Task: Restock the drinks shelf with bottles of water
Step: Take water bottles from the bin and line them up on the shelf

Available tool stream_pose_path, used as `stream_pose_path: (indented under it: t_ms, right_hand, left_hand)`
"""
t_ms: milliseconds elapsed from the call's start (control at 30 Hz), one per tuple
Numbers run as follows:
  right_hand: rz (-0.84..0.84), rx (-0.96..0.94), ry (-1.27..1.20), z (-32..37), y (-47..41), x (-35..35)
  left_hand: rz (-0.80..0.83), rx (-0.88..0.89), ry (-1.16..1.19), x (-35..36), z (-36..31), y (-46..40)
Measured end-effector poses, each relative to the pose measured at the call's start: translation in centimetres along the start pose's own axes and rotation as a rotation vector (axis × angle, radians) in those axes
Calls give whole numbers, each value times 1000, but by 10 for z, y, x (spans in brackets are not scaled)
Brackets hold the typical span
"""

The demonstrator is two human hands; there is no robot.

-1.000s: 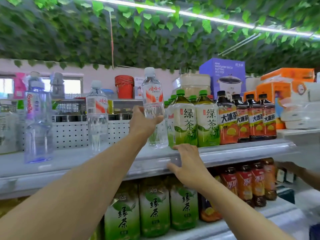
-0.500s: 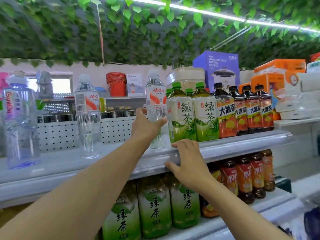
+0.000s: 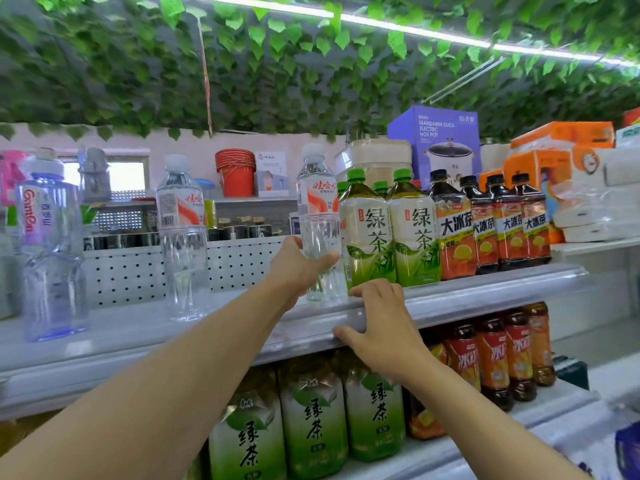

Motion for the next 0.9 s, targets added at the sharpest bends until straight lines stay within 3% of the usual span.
stream_pose_path:
  t_ms: [900]
  right_hand:
    - [5, 22, 5, -1, 1, 1]
  left_hand:
    - [-30, 15, -136, -7, 2, 14]
Point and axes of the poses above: each hand's wrist, its own y-axis away from the middle knuckle, its own x-axis out of the palm, z = x × y, the point moved 5 cm from there along -y, towards the middle knuckle
